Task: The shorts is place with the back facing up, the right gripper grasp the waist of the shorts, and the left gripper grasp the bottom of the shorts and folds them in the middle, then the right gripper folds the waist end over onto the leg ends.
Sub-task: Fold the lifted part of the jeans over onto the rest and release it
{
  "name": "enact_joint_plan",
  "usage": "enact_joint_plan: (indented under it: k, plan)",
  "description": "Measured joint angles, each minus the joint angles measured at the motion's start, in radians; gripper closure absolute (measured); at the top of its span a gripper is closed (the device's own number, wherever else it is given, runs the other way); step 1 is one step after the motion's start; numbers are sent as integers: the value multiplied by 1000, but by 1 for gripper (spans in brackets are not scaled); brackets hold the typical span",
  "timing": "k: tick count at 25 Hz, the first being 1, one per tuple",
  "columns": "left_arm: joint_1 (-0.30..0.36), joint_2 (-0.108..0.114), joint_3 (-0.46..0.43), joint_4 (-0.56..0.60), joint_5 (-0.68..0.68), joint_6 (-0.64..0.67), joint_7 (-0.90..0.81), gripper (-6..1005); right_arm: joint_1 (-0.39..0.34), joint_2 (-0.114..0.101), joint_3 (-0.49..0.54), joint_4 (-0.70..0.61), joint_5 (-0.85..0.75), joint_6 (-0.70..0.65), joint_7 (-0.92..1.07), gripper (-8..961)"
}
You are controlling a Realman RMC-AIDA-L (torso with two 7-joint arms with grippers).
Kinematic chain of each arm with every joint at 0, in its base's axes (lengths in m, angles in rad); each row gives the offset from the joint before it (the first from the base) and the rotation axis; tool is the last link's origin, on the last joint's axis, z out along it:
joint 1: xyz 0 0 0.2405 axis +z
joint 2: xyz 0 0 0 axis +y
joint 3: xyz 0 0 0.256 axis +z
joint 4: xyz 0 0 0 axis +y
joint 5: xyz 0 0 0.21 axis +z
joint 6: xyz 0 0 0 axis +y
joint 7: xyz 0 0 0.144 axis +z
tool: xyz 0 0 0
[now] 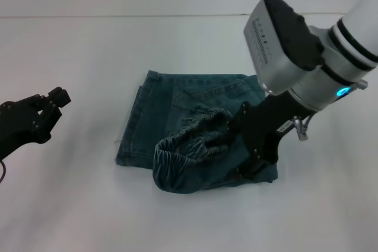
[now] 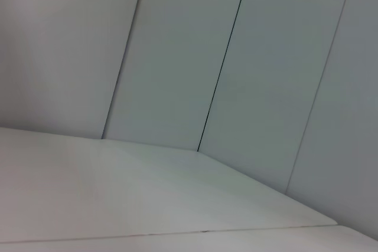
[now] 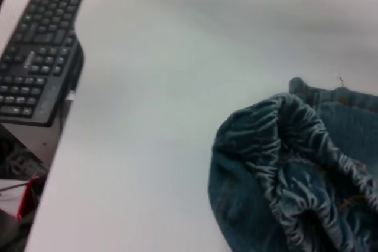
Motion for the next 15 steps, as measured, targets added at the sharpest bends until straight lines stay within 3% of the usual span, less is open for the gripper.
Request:
enact_joint_plan:
  k: [15]
  plan:
    - [-4, 1, 2, -12, 2, -14, 8, 920, -13, 1, -63, -8, 2, 155, 5, 234]
